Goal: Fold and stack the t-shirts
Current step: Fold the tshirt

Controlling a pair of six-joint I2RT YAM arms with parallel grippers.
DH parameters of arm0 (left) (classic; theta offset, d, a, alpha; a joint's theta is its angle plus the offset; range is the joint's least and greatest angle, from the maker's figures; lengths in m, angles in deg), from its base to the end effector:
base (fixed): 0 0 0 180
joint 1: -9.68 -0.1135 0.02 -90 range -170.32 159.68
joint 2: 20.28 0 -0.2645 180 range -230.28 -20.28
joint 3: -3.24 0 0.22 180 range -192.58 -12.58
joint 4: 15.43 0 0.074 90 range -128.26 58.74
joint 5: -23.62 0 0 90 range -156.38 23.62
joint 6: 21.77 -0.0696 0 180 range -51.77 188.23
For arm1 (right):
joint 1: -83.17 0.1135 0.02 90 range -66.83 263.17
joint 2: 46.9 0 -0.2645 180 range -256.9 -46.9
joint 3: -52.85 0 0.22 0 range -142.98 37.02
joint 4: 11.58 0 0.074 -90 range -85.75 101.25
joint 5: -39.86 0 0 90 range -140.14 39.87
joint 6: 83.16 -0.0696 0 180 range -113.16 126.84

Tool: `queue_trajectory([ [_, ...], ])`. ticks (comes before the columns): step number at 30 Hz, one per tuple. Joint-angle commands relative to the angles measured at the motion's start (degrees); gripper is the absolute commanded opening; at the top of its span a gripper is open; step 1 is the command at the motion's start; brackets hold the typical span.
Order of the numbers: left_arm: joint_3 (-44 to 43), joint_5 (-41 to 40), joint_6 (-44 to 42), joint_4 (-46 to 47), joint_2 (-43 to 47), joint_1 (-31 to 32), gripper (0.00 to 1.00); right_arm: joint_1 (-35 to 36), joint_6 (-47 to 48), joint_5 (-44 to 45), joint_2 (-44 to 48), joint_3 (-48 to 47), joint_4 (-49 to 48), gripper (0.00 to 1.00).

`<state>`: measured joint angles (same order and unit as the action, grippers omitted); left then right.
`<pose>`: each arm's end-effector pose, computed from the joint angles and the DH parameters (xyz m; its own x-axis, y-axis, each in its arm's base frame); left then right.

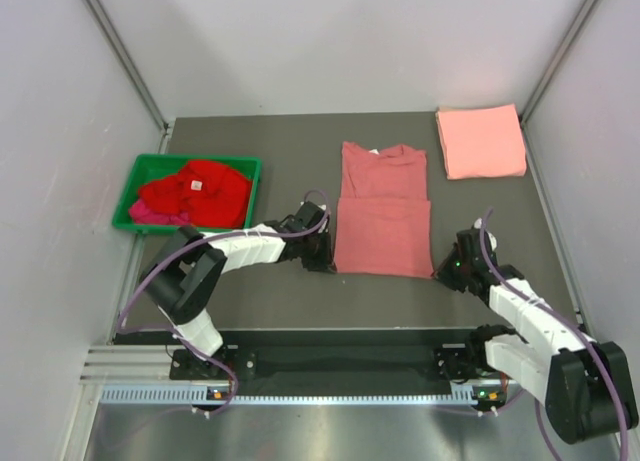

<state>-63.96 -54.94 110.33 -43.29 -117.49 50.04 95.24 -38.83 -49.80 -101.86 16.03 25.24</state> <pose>0.2344 -0.2173 0.1454 -0.9582 -0.0480 -0.2820 0.0980 0.8711 -0.4812 0.1562 0.0330 0.1440 -0.7067 0.5804 -0.4047 0.4289 0.8063 0.4073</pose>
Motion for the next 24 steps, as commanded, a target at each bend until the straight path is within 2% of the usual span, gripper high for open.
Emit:
queue_trajectory([
  [1, -0.2, -4.9, -0.4, -4.6, 2.6, 0.8, 0.00, -1.5, 0.8, 5.1, 2.6, -0.1, 4.0, 0.00],
  [8, 0.6, -4.5, 0.8, -4.2, 5.2, 3.5, 0.00, -1.5, 1.9, 4.5, 5.6, -0.4, 7.5, 0.00],
  [17, -1.4, -10.9, 3.2, -14.8, 14.2, 10.5, 0.00, -1.4, 0.9, 4.1, 16.7, -4.0, 19.3, 0.00],
  [24, -1.9, -14.3, 4.7, -17.7, 18.8, 13.6, 0.00, -1.4, 2.0, 4.0, 23.3, -9.7, 24.7, 0.00],
])
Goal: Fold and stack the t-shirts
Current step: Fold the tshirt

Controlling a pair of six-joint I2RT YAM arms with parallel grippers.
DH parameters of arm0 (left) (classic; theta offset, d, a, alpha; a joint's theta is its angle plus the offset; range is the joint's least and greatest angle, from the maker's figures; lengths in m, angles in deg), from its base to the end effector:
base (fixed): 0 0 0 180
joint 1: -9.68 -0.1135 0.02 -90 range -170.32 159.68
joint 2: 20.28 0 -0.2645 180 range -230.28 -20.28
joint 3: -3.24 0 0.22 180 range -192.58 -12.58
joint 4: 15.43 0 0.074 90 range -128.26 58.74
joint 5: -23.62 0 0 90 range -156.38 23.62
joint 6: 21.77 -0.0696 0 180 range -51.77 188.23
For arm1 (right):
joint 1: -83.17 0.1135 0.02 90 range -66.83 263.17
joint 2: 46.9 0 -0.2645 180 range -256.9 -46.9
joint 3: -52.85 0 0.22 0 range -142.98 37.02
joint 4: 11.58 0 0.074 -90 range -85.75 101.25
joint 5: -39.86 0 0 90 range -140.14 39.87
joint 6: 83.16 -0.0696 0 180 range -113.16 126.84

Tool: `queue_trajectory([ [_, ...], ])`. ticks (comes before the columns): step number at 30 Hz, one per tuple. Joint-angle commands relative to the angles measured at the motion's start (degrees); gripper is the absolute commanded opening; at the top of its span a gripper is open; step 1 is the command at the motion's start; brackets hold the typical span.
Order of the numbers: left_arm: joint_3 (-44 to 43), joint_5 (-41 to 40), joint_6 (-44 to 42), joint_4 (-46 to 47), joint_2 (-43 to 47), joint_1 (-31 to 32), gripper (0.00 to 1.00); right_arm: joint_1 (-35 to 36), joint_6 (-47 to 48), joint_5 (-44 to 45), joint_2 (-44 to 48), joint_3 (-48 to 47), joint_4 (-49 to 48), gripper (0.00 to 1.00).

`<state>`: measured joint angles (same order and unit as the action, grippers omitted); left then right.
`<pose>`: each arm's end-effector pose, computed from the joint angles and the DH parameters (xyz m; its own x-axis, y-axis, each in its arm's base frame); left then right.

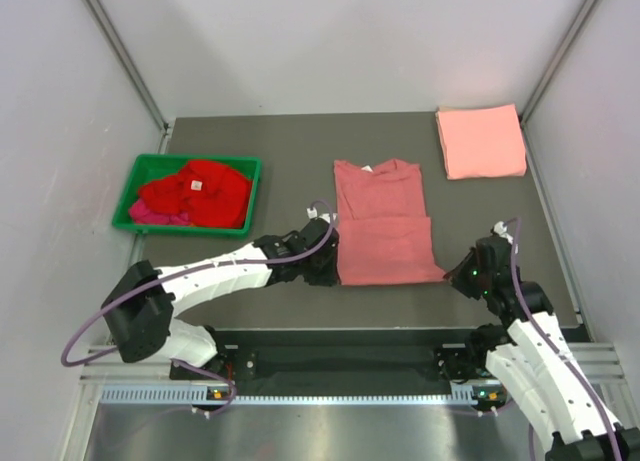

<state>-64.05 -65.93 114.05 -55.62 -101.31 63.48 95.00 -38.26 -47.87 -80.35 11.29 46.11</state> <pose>0.1632 -0.2239 0.2064 -0.9134 0.0337 -0.4058 0.2219 0.8768 -0.4267 0.1084 0.0199 0.1810 -0.6533 0.5863 -0.4790 0.4010 0.8046 0.4380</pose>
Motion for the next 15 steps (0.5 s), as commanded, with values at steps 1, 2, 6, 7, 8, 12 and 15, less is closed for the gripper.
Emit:
queue_trajectory([
  [1, -2.6, -4.3, 0.5, -6.0, 2.5, 0.1, 0.00, -1.2, 1.7, 2.0, 1.7, -5.9, 3.9, 0.00],
  [2, -4.5, -5.1, -0.8, -7.3, 2.4, 0.1, 0.00, -1.2, 2.5, 2.4, 1.5, -7.8, 3.8, 0.00],
  [6, -12.2, -7.0, -4.1, -11.0, -0.7, -1.6, 0.00, -1.2, 5.9, 2.8, -3.9, -13.4, 0.6, 0.00],
  [7, -15.7, -6.9, -4.9, -11.7, -1.5, -2.2, 0.00, -1.1, 8.2, 2.1, -5.3, -15.5, -2.1, 0.00],
  [8, -17.5, -6.8, -6.7, -12.1, -2.4, -3.0, 0.00, -1.2, 8.9, 1.2, -6.7, -16.6, -3.4, 0.00],
  [12, -25.1, -4.2, -11.2, -12.8, -9.2, -9.2, 0.00, -1.3, 12.3, -0.2, -18.6, -23.3, -7.9, 0.00],
  [15, -31.8, -3.3, -13.9, -14.0, -14.9, -13.3, 0.00, -1.4, 14.9, -0.4, -27.3, -30.0, -10.6, 0.00],
])
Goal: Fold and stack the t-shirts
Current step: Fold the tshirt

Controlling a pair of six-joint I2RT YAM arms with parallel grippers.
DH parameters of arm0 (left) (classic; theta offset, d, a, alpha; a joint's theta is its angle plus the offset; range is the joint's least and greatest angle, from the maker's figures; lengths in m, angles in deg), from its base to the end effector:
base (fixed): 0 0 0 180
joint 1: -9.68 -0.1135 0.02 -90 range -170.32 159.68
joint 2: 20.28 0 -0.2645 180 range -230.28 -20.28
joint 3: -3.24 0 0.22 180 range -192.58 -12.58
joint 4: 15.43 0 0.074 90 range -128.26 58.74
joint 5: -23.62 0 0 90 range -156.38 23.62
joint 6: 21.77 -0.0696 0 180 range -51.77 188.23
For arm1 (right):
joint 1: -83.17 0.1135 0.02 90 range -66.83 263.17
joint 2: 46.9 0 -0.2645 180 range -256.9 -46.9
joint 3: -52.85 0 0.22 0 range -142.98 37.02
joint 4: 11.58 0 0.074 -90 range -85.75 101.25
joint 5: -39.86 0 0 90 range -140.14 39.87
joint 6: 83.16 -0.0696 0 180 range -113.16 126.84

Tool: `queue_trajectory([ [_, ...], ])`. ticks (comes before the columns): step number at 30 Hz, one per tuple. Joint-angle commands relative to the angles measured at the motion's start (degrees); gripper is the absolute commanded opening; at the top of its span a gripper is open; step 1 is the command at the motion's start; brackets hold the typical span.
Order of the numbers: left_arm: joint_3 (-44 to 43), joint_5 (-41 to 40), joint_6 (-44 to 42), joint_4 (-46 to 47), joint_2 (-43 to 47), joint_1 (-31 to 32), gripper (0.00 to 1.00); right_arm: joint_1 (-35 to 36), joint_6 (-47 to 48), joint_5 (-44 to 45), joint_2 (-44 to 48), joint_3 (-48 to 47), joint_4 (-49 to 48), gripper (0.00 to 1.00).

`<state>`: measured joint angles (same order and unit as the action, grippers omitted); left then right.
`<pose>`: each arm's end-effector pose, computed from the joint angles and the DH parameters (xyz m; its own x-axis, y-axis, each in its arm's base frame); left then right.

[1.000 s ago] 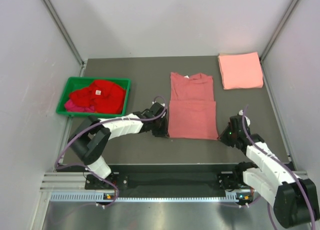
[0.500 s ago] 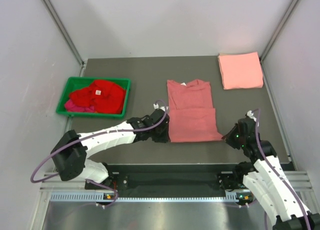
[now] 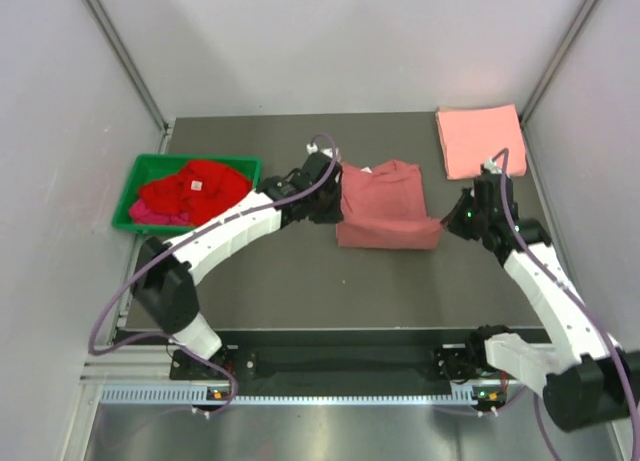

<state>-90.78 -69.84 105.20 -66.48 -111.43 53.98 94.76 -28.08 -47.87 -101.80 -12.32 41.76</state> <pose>0.2468 -0.2349 0.2820 -0.8281 -0.0307 -0.5598 0.2132 0.9062 -0.3651 0.1859 0.0353 0.2711 -0.6472 0.4512 -0.6145 0.2416 0.8859 0.3960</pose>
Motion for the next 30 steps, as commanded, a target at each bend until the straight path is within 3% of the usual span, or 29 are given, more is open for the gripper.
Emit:
queue_trajectory([
  [1, -8.0, 1.6, -5.6, -3.2, -6.4, -5.0, 0.00, -1.6, 6.4, -0.4, -8.2, -10.2, -7.2, 0.00],
  [8, -26.0, 7.5, -10.5, -3.2, -21.9, -13.3, 0.00, -4.4, 9.4, -4.2, -30.1, -26.1, -9.7, 0.00],
  [16, -44.3, 8.5, -12.2, -0.6, -36.4, -18.1, 0.00, -7.9, 11.4, -10.6, -48.1, -42.2, -12.7, 0.00],
  [28, -45.9, 16.5, -8.1, 24.1, -48.8, -24.3, 0.00, -10.5, 9.0, -22.9, -68.7, -54.1, -24.7, 0.00],
  [30, -46.7, 19.1, -8.2, 28.1, -51.6, -24.9, 0.10, -10.6, 8.5, -22.8, -71.4, -55.6, -25.2, 0.02],
])
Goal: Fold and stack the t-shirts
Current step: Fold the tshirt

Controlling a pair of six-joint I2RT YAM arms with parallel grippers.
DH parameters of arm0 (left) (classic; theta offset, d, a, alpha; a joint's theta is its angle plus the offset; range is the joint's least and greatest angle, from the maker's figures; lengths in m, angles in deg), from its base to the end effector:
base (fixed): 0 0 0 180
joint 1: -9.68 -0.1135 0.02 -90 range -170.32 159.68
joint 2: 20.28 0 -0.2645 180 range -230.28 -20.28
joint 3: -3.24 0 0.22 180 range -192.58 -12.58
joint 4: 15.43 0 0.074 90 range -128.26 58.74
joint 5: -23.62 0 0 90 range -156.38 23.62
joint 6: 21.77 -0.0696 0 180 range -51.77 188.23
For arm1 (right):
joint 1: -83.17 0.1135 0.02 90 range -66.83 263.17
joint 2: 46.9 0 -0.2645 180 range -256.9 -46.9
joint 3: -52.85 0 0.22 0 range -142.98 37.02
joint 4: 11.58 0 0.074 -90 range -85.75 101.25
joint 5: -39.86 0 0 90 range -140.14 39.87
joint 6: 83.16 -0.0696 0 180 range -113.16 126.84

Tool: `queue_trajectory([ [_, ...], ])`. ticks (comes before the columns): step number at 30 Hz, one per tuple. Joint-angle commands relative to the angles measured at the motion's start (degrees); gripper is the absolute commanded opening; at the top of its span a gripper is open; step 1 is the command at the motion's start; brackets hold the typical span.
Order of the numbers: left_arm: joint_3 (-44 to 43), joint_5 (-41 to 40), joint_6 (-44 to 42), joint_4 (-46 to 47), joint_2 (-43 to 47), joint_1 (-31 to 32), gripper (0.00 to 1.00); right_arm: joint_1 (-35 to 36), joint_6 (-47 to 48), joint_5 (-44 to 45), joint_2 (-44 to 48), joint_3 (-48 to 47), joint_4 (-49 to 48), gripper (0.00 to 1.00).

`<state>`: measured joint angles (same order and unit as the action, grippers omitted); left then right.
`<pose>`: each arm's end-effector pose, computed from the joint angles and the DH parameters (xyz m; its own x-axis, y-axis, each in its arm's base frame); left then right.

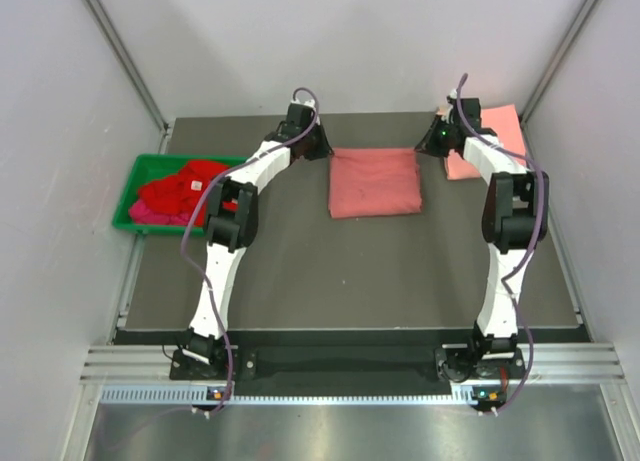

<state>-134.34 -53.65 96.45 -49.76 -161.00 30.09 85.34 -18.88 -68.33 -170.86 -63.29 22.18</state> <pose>0.5167 -0.2086 0.1826 -0.7407 -0.2165 -0.6359 0.1746 0.8521 -0.4934 0.4893 0.0403 0.2100 -0.7144 0.3855 -0.5840 0.0452 0.8582 0.5113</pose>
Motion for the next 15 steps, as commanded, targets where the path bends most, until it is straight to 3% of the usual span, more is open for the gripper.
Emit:
queue_trajectory([
  [1, -4.2, 4.0, 0.3, 12.0, -2.7, -1.0, 0.14, -1.4, -1.4, -2.3, -3.1, -5.5, -6.2, 0.02],
  [5, -5.2, 7.5, -1.8, 14.9, -4.6, -1.2, 0.31, -1.7, -1.7, -2.2, -4.9, -7.3, -8.2, 0.16],
  [8, -4.1, 7.3, -3.8, 14.9, -3.3, -1.4, 0.32, -1.7, -2.0, -1.7, -3.7, -8.5, -5.4, 0.17],
  [12, -0.8, 7.7, -5.5, 14.2, 0.3, -1.8, 0.34, -1.7, -0.3, -2.6, 2.6, -3.1, -3.1, 0.37],
  [15, 2.7, 10.0, -6.2, 13.3, 3.2, -1.8, 0.33, -1.7, 2.9, -5.0, 7.5, 2.2, 0.5, 0.40],
])
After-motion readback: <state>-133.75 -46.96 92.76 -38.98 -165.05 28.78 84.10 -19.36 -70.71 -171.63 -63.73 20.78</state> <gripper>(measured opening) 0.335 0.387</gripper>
